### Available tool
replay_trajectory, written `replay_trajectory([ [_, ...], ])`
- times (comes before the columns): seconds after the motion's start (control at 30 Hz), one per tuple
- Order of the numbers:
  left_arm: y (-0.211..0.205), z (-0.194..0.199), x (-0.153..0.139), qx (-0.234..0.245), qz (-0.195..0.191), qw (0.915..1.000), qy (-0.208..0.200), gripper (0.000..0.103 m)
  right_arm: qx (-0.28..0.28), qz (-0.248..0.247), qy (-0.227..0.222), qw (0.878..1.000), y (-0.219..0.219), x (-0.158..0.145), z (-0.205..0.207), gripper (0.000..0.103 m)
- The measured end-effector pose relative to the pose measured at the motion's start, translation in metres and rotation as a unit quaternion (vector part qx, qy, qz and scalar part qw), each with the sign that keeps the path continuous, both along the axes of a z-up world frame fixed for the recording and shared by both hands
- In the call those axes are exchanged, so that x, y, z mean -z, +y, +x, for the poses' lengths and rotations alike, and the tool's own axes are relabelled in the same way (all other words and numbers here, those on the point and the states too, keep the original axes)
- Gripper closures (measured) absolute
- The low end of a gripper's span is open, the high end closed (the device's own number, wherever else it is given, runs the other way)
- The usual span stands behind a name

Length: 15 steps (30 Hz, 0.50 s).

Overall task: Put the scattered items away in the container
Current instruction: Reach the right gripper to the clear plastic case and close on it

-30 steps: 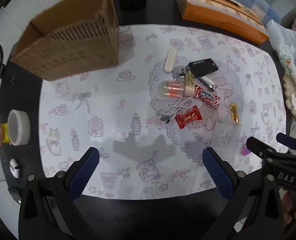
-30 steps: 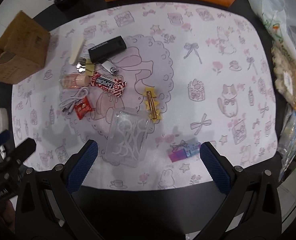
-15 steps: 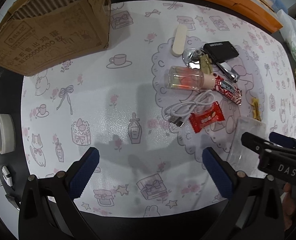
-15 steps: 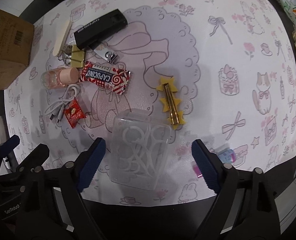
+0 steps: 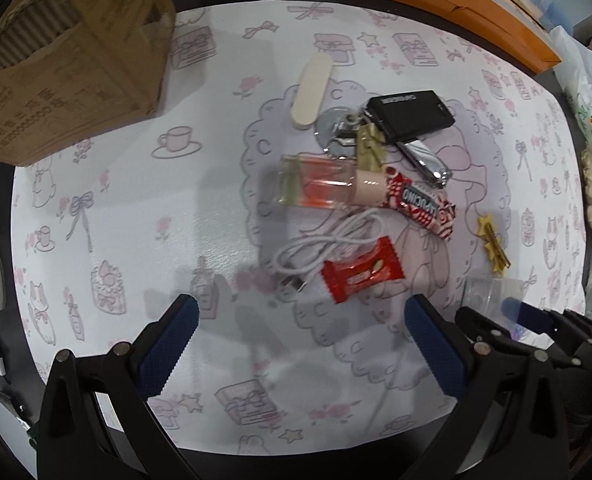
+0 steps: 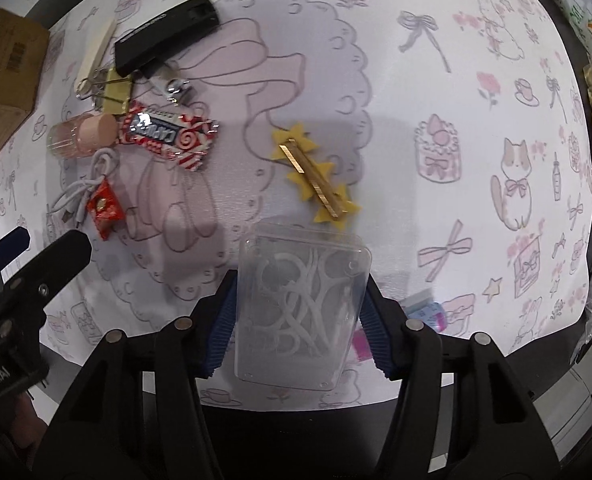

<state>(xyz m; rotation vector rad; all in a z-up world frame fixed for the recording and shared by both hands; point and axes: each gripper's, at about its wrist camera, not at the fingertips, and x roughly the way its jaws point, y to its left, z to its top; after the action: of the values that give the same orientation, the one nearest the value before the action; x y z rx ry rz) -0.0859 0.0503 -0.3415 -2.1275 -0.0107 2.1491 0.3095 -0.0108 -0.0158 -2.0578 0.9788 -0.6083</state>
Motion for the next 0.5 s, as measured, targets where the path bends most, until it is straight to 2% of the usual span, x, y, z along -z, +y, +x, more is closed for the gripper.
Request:
replay_trajectory([
  [0.1,0.007,-0.003,0.003,-0.001,0.005,1.0,0.0,0.002,0.001,-0.002,-0.001,1.0,0.004,-0.01,-0.001,0.044],
  [0.2,0.014,-0.003,0.005,0.002,0.008,1.0,-0.003,0.019,0.003,-0.001,-0.005,1.0,0.005,-0.018,-0.003,0.044],
  [0.3,0.017,-0.004,0.009,-0.005,0.017,0.9998,-0.012,0.029,0.007,0.003,-0.006,1.0,0.006,-0.025,-0.007,0.043],
  [0.5,0.024,-0.007,0.019,-0.017,0.011,0.9997,-0.016,0.03,0.01,0.004,-0.004,1.0,0.006,-0.036,-0.017,0.043],
])
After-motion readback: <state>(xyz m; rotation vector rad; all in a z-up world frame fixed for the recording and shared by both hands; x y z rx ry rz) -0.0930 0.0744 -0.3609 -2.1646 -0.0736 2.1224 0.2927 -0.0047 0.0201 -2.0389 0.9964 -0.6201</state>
